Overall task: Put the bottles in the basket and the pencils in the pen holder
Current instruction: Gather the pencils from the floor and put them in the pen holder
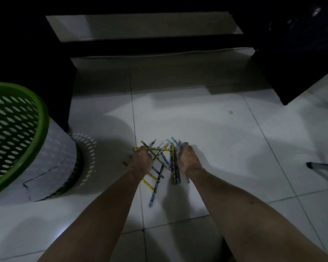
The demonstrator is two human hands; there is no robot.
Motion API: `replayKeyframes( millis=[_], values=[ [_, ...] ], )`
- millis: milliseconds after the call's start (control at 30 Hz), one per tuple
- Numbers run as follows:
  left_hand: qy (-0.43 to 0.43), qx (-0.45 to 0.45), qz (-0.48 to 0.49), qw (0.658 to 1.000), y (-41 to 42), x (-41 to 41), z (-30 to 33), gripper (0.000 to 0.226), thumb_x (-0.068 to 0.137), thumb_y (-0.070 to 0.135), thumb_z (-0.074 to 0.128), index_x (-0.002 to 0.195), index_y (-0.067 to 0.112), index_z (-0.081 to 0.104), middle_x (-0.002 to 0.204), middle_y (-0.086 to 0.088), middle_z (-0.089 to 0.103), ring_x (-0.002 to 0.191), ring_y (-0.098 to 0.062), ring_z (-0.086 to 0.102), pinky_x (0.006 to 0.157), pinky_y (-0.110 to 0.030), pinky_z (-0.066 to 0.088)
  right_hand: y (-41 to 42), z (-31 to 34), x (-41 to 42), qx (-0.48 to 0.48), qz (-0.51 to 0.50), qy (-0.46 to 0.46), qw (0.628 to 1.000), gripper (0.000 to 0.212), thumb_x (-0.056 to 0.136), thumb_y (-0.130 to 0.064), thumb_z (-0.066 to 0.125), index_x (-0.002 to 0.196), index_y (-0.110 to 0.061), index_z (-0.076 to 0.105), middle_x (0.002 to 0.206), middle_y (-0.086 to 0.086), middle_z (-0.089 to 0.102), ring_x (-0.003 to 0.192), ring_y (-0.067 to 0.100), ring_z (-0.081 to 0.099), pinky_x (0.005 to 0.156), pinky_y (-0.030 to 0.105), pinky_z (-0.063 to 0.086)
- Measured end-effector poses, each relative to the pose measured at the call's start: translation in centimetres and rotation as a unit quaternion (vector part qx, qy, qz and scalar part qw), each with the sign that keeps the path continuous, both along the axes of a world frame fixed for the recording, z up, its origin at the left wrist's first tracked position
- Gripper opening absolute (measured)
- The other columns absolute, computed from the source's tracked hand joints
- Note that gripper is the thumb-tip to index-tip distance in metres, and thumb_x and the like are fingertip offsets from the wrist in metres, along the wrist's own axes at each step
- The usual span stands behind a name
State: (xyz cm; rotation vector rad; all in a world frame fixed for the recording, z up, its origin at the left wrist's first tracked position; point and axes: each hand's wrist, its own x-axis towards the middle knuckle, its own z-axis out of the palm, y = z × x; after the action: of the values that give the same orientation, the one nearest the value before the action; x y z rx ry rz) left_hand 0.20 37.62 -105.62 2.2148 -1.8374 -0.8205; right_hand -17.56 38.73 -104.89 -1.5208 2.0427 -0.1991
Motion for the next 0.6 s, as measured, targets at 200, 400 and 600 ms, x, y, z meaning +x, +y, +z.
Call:
replayKeyframes(
  millis=[200, 400, 600],
  values=[
    [0.013, 0.035, -0.037, 0.999, 0.5, -1.9, -0.2, 0.039, 0.09, 0.028, 0.059, 0.12, 0.004, 0.056, 0.115, -0.019, 0.067, 0.113, -0.036, 0.061, 0.089, -0.039, 0.05, 0.5, -1.8, -1.3, 0.074, -0.166, -0.06, 0.982, 0.036, 0.102, -0.024, 0.053, 0.129, 0.0, 0.05, 0.13, 0.024, 0.058, 0.122, 0.039, 0.057, 0.096, 0.039, 0.047],
    [-0.002, 0.041, -0.067, 0.997, 0.7, -1.4, -1.8, 0.03, 0.089, 0.03, 0.063, 0.109, 0.007, 0.062, 0.109, -0.014, 0.069, 0.106, -0.032, 0.066, 0.085, -0.038, 0.055, 1.0, -3.7, -0.9, 0.083, -0.143, -0.04, 0.985, 0.035, 0.103, -0.027, 0.048, 0.125, -0.001, 0.055, 0.129, 0.022, 0.059, 0.121, 0.038, 0.058, 0.097, 0.042, 0.049],
    [0.01, 0.073, -0.051, 0.996, 1.1, -1.1, -1.5, 0.033, 0.092, 0.031, 0.053, 0.111, 0.006, 0.063, 0.113, -0.016, 0.067, 0.107, -0.033, 0.063, 0.085, -0.034, 0.05, 0.6, -3.2, -0.8, 0.062, -0.183, -0.055, 0.98, 0.032, 0.102, -0.024, 0.045, 0.121, 0.0, 0.054, 0.127, 0.024, 0.06, 0.121, 0.04, 0.057, 0.099, 0.042, 0.046]
  ],
)
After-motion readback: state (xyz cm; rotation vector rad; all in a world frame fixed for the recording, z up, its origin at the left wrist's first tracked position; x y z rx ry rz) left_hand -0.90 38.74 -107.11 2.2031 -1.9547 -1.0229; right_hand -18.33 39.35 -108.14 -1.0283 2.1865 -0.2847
